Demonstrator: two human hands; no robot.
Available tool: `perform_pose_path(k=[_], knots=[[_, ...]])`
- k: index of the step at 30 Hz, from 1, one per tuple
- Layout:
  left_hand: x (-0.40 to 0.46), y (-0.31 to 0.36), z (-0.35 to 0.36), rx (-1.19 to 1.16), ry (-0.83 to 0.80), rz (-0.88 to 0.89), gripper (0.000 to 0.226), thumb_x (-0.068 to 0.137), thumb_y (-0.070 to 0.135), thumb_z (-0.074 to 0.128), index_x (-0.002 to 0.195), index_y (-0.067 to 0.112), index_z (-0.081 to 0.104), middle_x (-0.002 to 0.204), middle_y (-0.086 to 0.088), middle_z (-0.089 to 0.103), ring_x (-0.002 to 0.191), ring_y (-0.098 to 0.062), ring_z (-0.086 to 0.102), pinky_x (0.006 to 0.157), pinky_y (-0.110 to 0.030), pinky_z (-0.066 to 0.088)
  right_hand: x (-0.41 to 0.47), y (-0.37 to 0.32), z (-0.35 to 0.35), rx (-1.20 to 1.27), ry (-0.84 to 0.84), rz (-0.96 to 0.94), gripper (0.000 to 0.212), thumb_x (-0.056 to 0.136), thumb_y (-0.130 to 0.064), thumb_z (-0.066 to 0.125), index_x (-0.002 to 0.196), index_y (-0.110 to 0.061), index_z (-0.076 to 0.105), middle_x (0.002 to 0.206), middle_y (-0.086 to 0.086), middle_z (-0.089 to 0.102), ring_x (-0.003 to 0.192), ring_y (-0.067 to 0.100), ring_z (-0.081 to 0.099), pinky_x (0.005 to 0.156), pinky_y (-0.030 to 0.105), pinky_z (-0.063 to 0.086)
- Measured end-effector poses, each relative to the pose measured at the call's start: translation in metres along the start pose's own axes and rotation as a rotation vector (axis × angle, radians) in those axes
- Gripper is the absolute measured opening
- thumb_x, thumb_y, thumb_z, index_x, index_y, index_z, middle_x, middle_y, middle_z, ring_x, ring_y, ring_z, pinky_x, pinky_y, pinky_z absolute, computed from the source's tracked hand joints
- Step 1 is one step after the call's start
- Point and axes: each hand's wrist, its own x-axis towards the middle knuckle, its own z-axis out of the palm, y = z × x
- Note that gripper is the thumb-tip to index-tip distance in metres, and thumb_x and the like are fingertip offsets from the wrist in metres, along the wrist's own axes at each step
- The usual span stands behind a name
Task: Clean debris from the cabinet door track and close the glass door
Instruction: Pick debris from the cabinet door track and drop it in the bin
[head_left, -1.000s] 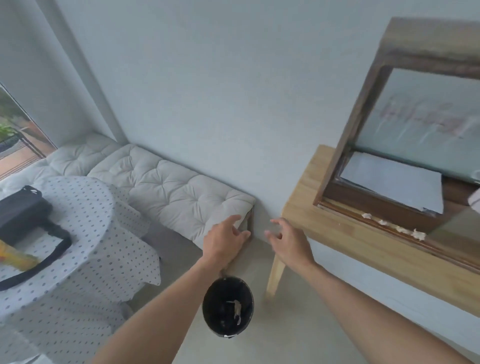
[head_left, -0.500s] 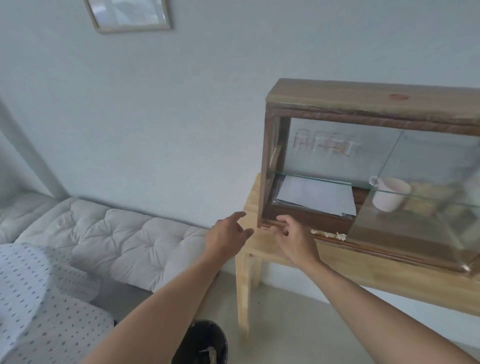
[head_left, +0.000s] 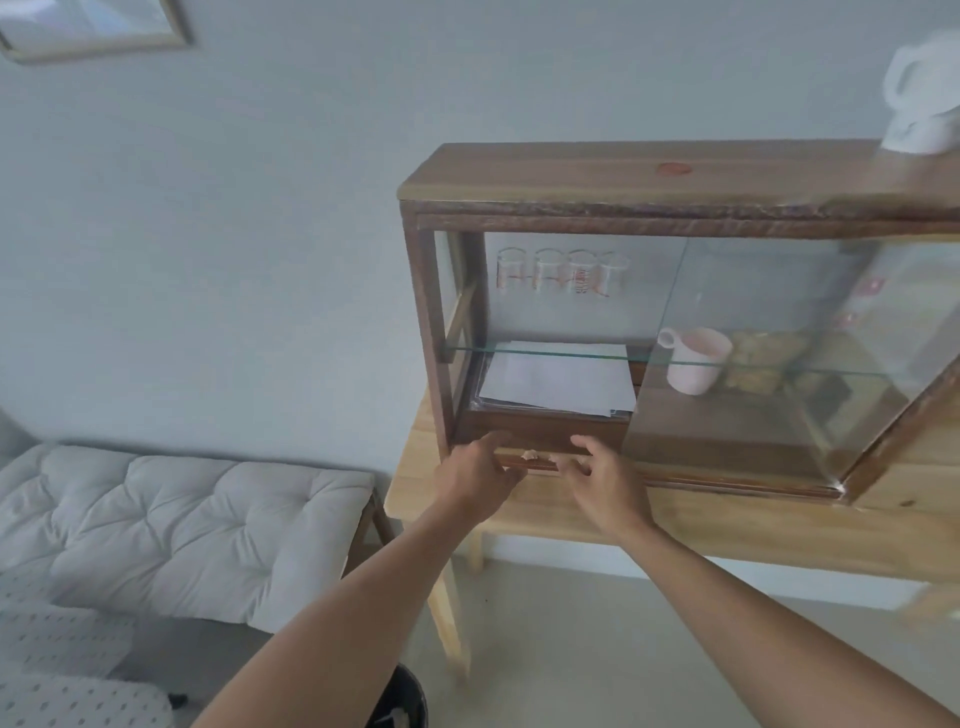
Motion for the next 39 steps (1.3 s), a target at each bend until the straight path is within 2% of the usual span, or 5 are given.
perform_pose_path(k=[3, 10, 19, 30, 39], knots=[[0.008, 0.008, 0.011, 0.024, -0.003, 0.016, 0.049, 0.092, 0.053, 0.073, 0.140, 0.049, 0.063, 0.103, 0.008, 0.079, 0.108, -0.024, 0.072, 0.075, -0.033, 0.050, 0.005, 0.007, 0.003, -0.003, -0.019, 0.005, 0.051, 0.103, -0.045, 0.065, 0.150, -0.025, 0.064, 0.108, 0.009, 0.085, 0.124, 0.028, 0.073, 0.102, 0.043, 0.057], [0.017, 0.012, 0.025, 0.095, -0.041, 0.009, 0.032, 0.099, 0.048, 0.065, 0.130, 0.046, 0.070, 0.101, 0.002, 0.082, 0.105, -0.027, 0.073, 0.082, -0.039, 0.058, 0.003, 0.014, 0.013, 0.000, -0.067, -0.019, 0.040, 0.103, -0.040, 0.065, 0.142, -0.034, 0.071, 0.052, -0.006, 0.072, 0.062, 0.008, 0.076, 0.077, 0.034, 0.063], [0.018, 0.009, 0.024, 0.026, 0.020, -0.052, 0.021, 0.100, 0.039, 0.064, 0.113, 0.037, 0.080, 0.094, -0.001, 0.083, 0.099, -0.028, 0.075, 0.083, -0.040, 0.061, 0.007, 0.009, 0.016, 0.062, -0.005, -0.007, 0.003, 0.101, -0.030, 0.070, 0.098, -0.030, 0.071, 0.050, -0.005, 0.071, 0.047, 0.010, 0.066, 0.064, 0.036, 0.059], [0.024, 0.024, 0.022, 0.016, -0.011, -0.104, 0.016, 0.098, 0.043, 0.069, 0.099, 0.032, 0.080, 0.094, 0.002, 0.082, 0.092, -0.024, 0.077, 0.079, -0.040, 0.063, 0.005, 0.004, 0.017, 0.174, 0.039, 0.060, 0.007, 0.103, -0.021, 0.068, 0.096, -0.021, 0.072, 0.046, -0.003, 0.066, 0.058, 0.017, 0.073, 0.073, 0.038, 0.060], [-0.005, -0.001, 0.002, -0.112, 0.051, -0.061, 0.021, 0.099, 0.049, 0.069, 0.098, 0.031, 0.079, 0.080, 0.007, 0.079, 0.082, -0.017, 0.075, 0.071, -0.034, 0.059, -0.018, 0.010, 0.015, 0.302, 0.075, 0.056, 0.014, 0.101, -0.015, 0.071, 0.090, -0.024, 0.070, 0.051, -0.005, 0.069, 0.039, 0.006, 0.058, 0.043, 0.018, 0.044]])
